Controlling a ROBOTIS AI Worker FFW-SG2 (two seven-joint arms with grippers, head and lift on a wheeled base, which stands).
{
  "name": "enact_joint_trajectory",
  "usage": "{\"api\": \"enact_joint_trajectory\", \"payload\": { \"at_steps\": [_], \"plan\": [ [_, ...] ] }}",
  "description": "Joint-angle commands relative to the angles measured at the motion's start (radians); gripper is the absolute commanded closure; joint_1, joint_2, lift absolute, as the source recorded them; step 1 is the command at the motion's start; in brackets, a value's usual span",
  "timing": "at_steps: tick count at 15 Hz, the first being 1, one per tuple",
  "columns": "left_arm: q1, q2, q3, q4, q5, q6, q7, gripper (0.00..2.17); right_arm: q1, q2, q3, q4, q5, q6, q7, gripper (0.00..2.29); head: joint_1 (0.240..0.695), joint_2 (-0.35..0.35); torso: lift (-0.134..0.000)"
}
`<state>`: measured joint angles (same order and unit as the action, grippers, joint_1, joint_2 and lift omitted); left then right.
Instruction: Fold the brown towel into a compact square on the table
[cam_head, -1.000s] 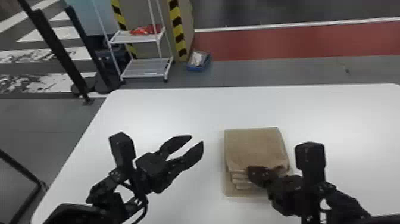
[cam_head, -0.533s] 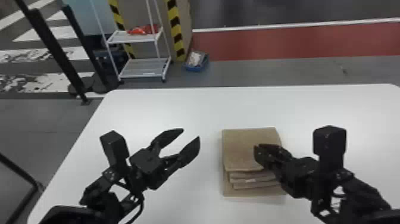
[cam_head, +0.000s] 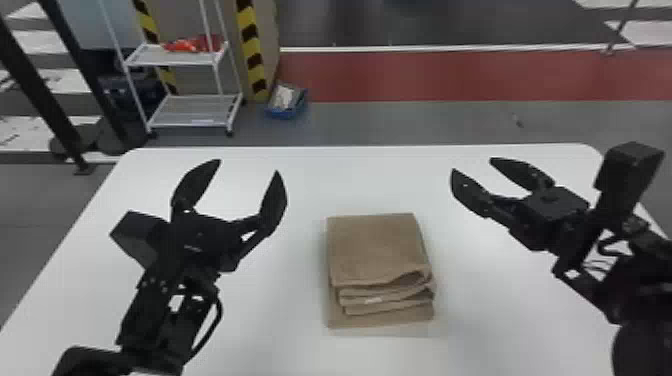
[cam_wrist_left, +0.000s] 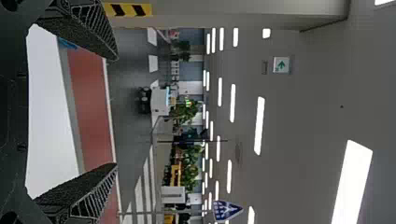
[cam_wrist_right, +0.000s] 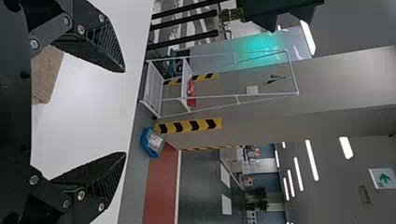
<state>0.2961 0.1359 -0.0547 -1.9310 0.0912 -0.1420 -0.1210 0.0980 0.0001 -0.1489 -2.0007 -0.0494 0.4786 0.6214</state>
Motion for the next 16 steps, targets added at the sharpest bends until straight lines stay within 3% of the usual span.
{"api": "enact_joint_trajectory", "payload": {
  "at_steps": [1,5,8,16],
  "plan": [
    [-0.043,-0.004,-0.062,0.072,-0.073,-0.086,0.038,0.08,-0.006,0.001,-0.021,0.08,-0.01,-0.102,-0.015,0.05,0.688,0.021,-0.124],
    [-0.101,-0.01,-0.09,0.116,-0.103,-0.043,0.086,0.09,-0.003,0.001,-0.046,0.152,-0.035,-0.154,-0.089,0.07,0.684,-0.049,-0.124],
    [-0.172,-0.01,-0.074,0.13,-0.1,0.16,0.086,0.09,0.035,0.001,-0.066,0.146,-0.069,-0.151,-0.108,0.07,0.688,-0.068,-0.124],
    [-0.236,-0.01,-0.008,0.214,-0.105,0.123,0.107,0.09,0.054,0.001,-0.07,0.134,-0.089,-0.154,-0.111,0.07,0.695,-0.034,-0.124]
  ]
}}
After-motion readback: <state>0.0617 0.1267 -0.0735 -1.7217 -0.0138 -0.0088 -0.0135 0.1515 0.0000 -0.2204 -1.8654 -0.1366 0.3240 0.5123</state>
